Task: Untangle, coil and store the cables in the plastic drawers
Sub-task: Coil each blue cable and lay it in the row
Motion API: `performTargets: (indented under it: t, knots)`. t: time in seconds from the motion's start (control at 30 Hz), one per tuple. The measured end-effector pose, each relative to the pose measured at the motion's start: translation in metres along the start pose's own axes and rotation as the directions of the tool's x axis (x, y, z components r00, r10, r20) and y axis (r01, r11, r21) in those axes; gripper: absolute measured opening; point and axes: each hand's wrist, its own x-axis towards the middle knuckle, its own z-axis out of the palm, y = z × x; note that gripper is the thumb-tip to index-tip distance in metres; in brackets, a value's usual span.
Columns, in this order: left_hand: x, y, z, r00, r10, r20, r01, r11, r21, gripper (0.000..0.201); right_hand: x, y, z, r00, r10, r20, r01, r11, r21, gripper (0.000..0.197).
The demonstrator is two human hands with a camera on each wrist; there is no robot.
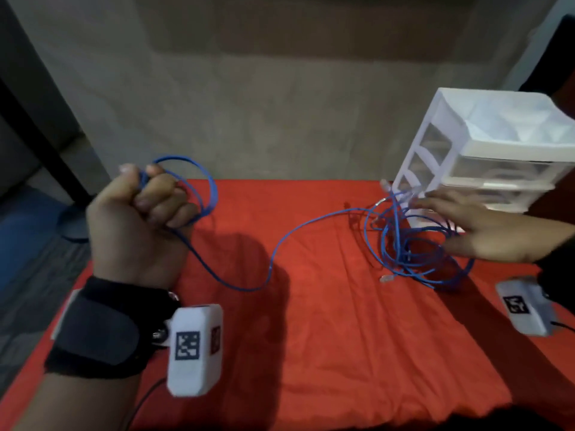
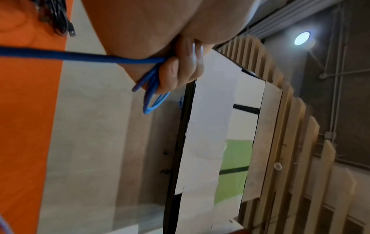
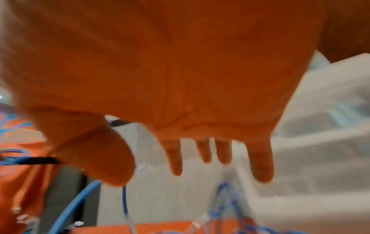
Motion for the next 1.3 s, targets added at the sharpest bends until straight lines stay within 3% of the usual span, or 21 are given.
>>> performTargets:
  t: [0.07,0.1,0.2,0.23,0.27,0.3,0.33,0.4,0.53,0.6,0.8,0.9,0.97,1.03,1.1,1.17,1.23,1.3]
  knots:
    - [-0.005,-0.013,0.013,0.997,-0.039,0.062,0.037,0.999,0.028,0.030,-0.008,-0.027,-0.003,0.978,-0.084,-0.191,0.083,0.996,-0.016,0.087]
    - [-0.008,-0.017,0.022,0.994,-0.070,0.078,0.067,0.997,0.050,0.031,-0.011,-0.045,-0.002,0.938,-0.144,-0.315,0.129,0.989,-0.066,0.076]
    - [-0.015,-0.032,0.033,0.981,-0.134,0.139,0.132,0.991,0.022,0.030,-0.016,-0.104,0.010,0.735,-0.395,-0.551,0.360,0.916,-0.176,0.038]
    - [-0.019,-0.036,0.038,0.967,-0.171,0.189,0.174,0.985,0.002,0.029,-0.016,-0.125,0.017,0.716,-0.411,-0.565,0.425,0.898,-0.115,0.030]
    - [-0.022,-0.039,0.040,0.945,-0.210,0.251,0.222,0.975,-0.020,0.029,-0.015,-0.146,0.026,0.751,-0.373,-0.545,0.467,0.883,0.039,0.029]
    - [-0.025,-0.041,0.042,0.917,-0.252,0.310,0.275,0.961,-0.032,0.030,-0.012,-0.166,0.033,0.823,-0.305,-0.480,0.476,0.830,0.289,0.031]
    - [-0.028,-0.044,0.044,0.887,-0.285,0.363,0.321,0.946,-0.041,0.032,-0.008,-0.183,0.039,0.883,-0.268,-0.386,0.454,0.696,0.556,0.035]
    - [-0.032,-0.046,0.046,0.838,-0.328,0.436,0.384,0.922,-0.043,0.033,0.001,-0.208,0.044,0.924,-0.251,-0.288,0.364,0.348,0.864,0.038]
    - [-0.029,-0.039,0.042,0.860,-0.333,0.386,0.340,0.939,0.053,0.034,0.010,-0.228,0.028,0.965,-0.145,-0.218,0.220,0.001,0.975,0.029]
    - [-0.028,-0.037,0.039,0.862,-0.336,0.380,0.319,0.941,0.111,0.035,0.010,-0.229,0.024,0.970,-0.146,-0.194,0.187,-0.064,0.980,0.031]
    - [-0.032,-0.034,0.038,0.798,-0.406,0.445,0.340,0.914,0.224,0.037,0.019,-0.235,0.029,0.947,-0.108,-0.303,0.318,0.182,0.930,0.047]
    - [-0.031,-0.029,0.040,0.858,-0.344,0.383,0.304,0.939,0.162,0.035,0.013,-0.240,0.040,0.947,-0.163,-0.277,0.309,0.228,0.923,0.041]
    - [-0.028,-0.021,0.040,0.895,-0.288,0.340,0.269,0.958,0.104,0.035,0.004,-0.240,0.058,0.936,-0.274,-0.222,0.321,0.402,0.857,0.036]
    - [-0.024,-0.010,0.038,0.925,-0.207,0.318,0.201,0.978,0.053,0.033,-0.008,-0.238,0.079,0.881,-0.469,-0.058,0.357,0.581,0.732,0.034]
    - [-0.019,0.004,0.033,0.953,-0.122,0.278,0.124,0.992,0.010,0.031,-0.018,-0.227,0.096,0.826,-0.555,0.098,0.373,0.668,0.644,0.026]
    - [-0.014,0.018,0.023,0.966,-0.069,0.249,0.079,0.996,-0.032,0.032,-0.020,-0.208,0.095,0.828,-0.546,0.129,0.395,0.731,0.556,0.006]
    - [-0.010,0.030,0.013,0.973,-0.051,0.225,0.065,0.996,-0.057,0.034,-0.011,-0.182,0.085,0.890,-0.456,-0.005,0.396,0.768,0.504,0.014]
    - [-0.009,0.037,0.006,0.972,-0.061,0.226,0.078,0.995,-0.069,0.036,0.000,-0.158,0.064,0.914,-0.328,-0.239,0.405,0.772,0.490,0.014]
